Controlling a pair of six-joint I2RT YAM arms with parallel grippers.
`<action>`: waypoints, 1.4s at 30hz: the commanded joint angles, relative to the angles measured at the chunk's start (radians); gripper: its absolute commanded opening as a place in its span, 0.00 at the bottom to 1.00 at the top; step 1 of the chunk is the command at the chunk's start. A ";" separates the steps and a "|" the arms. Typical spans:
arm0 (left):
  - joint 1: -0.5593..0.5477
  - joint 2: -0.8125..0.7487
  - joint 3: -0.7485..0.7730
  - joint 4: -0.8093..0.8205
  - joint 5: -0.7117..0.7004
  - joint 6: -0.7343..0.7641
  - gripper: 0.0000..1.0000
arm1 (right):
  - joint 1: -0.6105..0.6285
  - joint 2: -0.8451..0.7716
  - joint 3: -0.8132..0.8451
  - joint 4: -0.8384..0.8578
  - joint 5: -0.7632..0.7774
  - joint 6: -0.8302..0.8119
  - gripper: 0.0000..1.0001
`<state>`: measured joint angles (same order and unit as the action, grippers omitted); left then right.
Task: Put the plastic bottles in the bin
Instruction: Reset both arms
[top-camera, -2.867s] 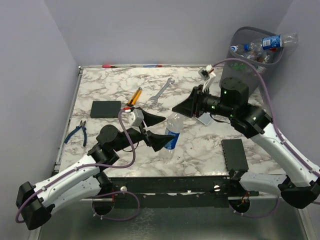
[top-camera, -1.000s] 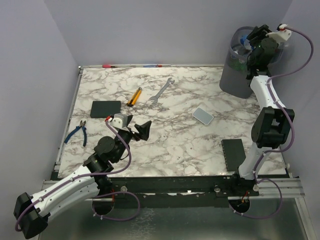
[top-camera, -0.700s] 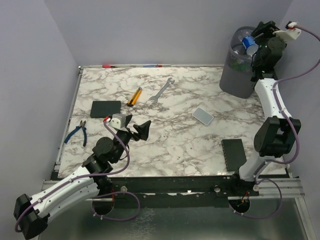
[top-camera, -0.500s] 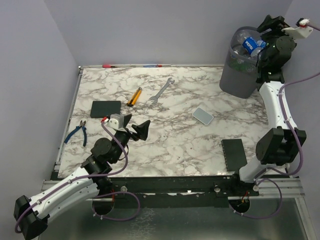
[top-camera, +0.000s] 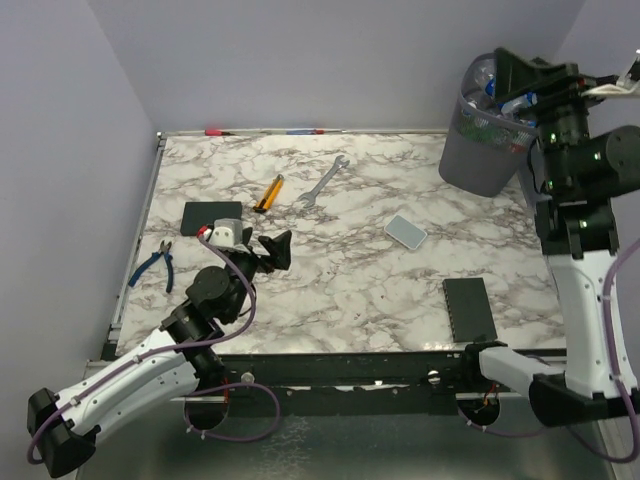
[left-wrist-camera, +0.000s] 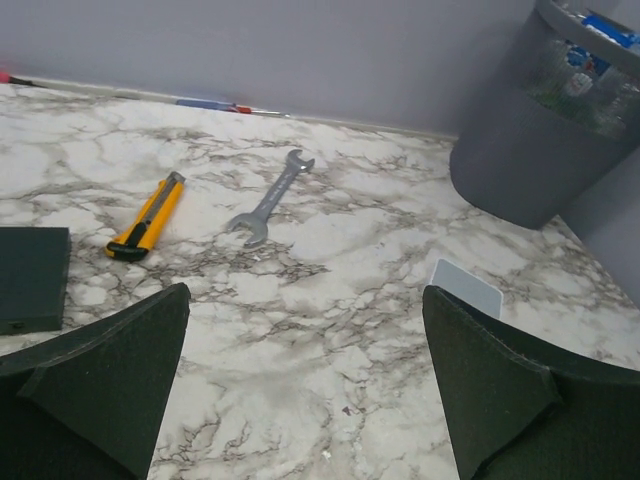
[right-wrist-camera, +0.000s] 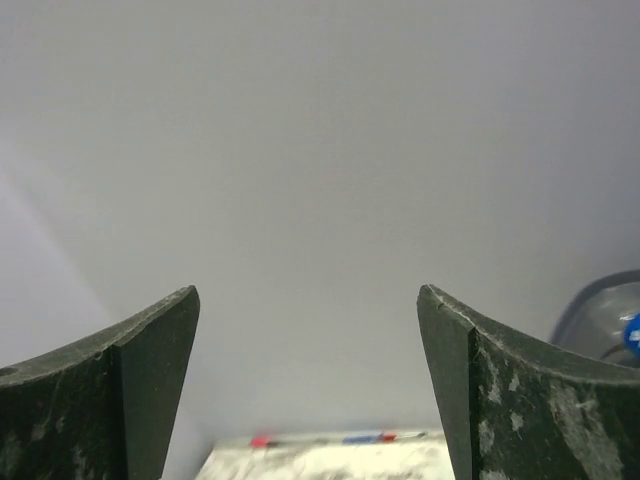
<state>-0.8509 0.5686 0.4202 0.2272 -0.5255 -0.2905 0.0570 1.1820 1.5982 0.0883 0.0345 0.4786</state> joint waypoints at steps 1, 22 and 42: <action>0.002 0.046 0.050 -0.090 -0.168 -0.056 0.99 | 0.082 -0.133 -0.091 -0.244 -0.188 -0.003 0.94; 0.002 0.097 0.043 -0.113 -0.150 -0.068 0.99 | -0.023 -0.261 -0.663 -0.193 0.419 0.331 1.00; -0.017 0.325 0.297 -0.487 -0.545 -0.559 0.99 | 0.041 -0.373 -0.879 -0.019 -0.155 0.184 1.00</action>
<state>-0.8528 0.8501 0.6334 -0.0689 -0.9516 -0.6254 0.0017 0.9157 0.7742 0.1173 0.0124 0.7208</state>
